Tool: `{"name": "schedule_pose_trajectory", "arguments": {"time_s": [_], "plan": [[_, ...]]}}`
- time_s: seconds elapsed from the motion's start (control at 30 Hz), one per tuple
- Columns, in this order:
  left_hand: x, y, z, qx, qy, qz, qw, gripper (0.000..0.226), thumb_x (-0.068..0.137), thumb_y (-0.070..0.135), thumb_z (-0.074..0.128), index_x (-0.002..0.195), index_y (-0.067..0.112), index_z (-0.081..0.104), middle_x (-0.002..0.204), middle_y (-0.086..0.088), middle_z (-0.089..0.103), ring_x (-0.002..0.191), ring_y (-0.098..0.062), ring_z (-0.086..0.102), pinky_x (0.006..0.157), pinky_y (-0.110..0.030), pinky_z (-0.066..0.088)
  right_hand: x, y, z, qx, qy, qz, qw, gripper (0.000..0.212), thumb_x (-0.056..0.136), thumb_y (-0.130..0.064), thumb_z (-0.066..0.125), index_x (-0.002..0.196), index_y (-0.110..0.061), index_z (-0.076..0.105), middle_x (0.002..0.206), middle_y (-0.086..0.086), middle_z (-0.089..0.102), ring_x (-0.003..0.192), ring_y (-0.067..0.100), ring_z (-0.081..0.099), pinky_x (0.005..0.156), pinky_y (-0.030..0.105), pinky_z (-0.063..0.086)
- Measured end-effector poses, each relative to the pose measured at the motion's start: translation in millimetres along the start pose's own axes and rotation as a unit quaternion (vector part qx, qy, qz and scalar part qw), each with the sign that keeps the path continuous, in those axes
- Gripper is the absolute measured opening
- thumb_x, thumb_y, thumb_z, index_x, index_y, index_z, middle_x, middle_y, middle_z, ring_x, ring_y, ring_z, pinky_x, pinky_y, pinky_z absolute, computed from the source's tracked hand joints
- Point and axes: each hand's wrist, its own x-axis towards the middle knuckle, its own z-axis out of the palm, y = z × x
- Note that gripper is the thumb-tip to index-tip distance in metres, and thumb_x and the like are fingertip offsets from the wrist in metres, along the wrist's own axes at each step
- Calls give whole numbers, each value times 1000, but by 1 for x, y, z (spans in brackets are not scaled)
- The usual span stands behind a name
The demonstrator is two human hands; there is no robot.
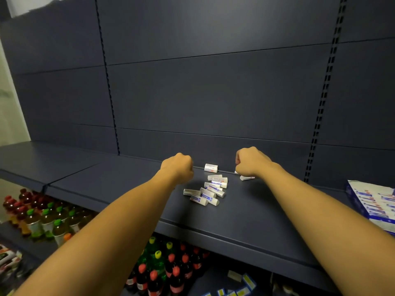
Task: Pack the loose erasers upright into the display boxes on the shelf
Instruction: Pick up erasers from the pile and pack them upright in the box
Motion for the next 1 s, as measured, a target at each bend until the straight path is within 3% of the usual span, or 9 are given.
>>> {"name": "schedule_pose_trajectory", "arguments": {"time_s": [0.3,0.47,0.6,0.8,0.93,1.0], "plan": [[68,5,34,-45,-7,41,998,20,94,18,57,108,14,72,101,-6,71,82,-25,67,78,-41,61,61,21,27,48,10,-7,999,30,83,-7,55,106,-24,66,110,3,63,95,26,62,82,38,57],[90,14,65,-97,-19,83,992,18,95,20,58,107,18,71,108,-4,71,89,-23,66,80,-39,60,78,30,65,133,33,13,990,25,81,-9,54,90,-29,65,97,-1,66,85,24,65,82,39,59],[106,14,85,-174,-25,96,980,16,96,19,61,107,20,73,112,-3,71,94,-21,66,86,-40,58,85,33,94,211,93,41,972,25,83,-8,53,87,-29,67,84,-6,67,82,19,65,80,32,57],[120,3,96,-291,-45,126,947,18,94,12,68,107,22,75,107,5,70,93,-9,59,85,-24,45,82,39,120,251,147,51,955,16,87,-9,66,91,-22,73,71,-11,66,58,1,54,66,15,42],[123,-10,103,-339,-40,166,925,39,91,-4,64,110,27,76,105,8,69,94,-9,61,86,-22,48,79,39,115,249,133,9,959,11,84,-12,76,89,-22,76,76,-11,67,60,-4,56,63,7,39],[123,-16,107,-353,-48,194,914,44,89,-6,66,112,30,76,107,7,66,97,-9,60,84,-17,46,77,38,113,244,119,-26,962,14,81,-14,80,84,-27,76,78,-11,67,62,2,57,64,12,43]]}}
